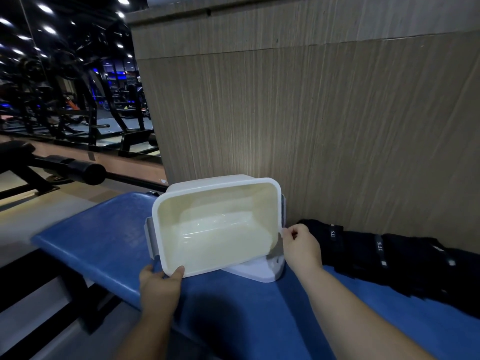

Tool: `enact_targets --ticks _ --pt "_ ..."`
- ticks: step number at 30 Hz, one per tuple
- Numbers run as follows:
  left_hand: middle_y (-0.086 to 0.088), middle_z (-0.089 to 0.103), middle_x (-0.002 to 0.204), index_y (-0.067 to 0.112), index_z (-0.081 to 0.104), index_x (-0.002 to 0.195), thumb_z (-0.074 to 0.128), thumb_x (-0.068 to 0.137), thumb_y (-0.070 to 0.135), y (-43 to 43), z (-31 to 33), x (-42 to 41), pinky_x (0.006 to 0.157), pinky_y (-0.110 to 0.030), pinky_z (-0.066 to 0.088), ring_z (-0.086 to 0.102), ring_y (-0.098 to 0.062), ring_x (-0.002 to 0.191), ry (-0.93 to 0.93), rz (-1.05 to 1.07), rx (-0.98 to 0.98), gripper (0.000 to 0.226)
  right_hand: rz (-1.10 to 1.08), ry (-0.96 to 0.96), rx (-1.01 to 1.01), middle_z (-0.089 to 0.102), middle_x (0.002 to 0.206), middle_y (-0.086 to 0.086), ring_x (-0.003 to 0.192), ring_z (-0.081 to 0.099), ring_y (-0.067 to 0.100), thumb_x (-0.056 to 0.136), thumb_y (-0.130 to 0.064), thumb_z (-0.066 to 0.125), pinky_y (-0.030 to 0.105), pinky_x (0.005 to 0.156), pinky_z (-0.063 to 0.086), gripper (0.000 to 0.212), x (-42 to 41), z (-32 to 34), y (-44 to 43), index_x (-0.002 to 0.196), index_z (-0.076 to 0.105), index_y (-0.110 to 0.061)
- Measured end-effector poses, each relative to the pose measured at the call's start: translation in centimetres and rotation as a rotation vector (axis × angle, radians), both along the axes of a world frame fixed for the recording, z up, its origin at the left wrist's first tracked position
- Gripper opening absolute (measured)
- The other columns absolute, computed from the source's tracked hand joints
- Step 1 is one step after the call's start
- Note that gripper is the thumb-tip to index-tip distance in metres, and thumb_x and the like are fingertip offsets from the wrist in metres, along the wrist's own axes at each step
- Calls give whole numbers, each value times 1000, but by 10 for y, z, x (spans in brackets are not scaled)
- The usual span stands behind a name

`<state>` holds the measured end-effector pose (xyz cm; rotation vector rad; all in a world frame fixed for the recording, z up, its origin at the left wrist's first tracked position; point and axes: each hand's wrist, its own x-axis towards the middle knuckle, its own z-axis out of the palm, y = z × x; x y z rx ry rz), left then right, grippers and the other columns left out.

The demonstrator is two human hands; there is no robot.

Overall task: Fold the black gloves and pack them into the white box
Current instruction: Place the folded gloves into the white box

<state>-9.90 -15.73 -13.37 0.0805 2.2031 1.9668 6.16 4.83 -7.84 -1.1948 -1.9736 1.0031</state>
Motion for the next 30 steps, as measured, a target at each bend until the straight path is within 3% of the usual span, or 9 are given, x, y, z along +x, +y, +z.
enact_targets --ticks 2,6,9,14,18,22,24,27,30 --pt "-17 59 119 -1 30 139 77 78 14 4 4 9 94 -40 45 58 -35 106 -40 57 29 78 18 -18 11 59 78 2 62 52 13 100 -32 42 27 48 36 22 8 -3 -3 97 53 -14" --pt "-17 60 113 -3 48 116 78 76 12 17 9 31 85 -32 44 57 -30 91 -126 121 119 52 51 -39 17 60 76 2 62 51 13 99 -34 45 26 49 37 26 22 -7 -8 90 56 -13" --pt "-11 52 111 5 40 107 76 80 13 25 14 48 85 -32 41 50 -28 91 -178 176 164 46 56 -15 -10 66 80 6 70 60 19 98 -35 46 30 57 45 27 31 -10 -10 86 57 -13" --pt "-13 42 138 6 27 138 75 82 19 29 19 60 94 -36 40 50 -33 115 -251 245 250 75 24 1 -63 68 77 8 75 67 23 97 -38 48 36 68 54 29 46 -13 -8 82 57 -14" --pt "-13 44 130 7 28 133 71 85 18 30 17 66 91 -34 39 48 -30 109 -252 237 266 66 6 9 -73 68 72 7 73 68 23 97 -37 48 37 67 55 32 55 -16 -6 79 57 -12" --pt "-10 47 104 1 37 115 70 85 21 51 18 81 82 -34 42 46 -27 90 -200 59 148 49 -24 7 -67 68 73 8 72 67 24 97 -39 48 38 66 55 32 62 -20 -2 79 57 -13" --pt "-6 51 88 -3 42 117 69 85 27 69 17 91 77 -41 47 49 -24 80 -179 -99 100 52 -36 -1 -46 67 74 7 70 66 22 97 -39 48 36 62 54 30 67 -21 1 81 57 -15" --pt "-2 57 91 10 46 112 67 87 28 98 20 109 76 -30 44 56 -22 87 -144 -292 62 36 -52 -46 41 63 81 3 69 58 15 97 -36 49 27 53 45 25 77 -21 8 89 58 -14" --pt "2 56 94 15 49 108 62 91 26 128 29 129 73 -23 42 56 -16 88 -79 -415 21 24 -78 -67 158 55 99 1 75 53 11 96 -31 53 22 58 41 19 85 -20 16 101 60 -14"
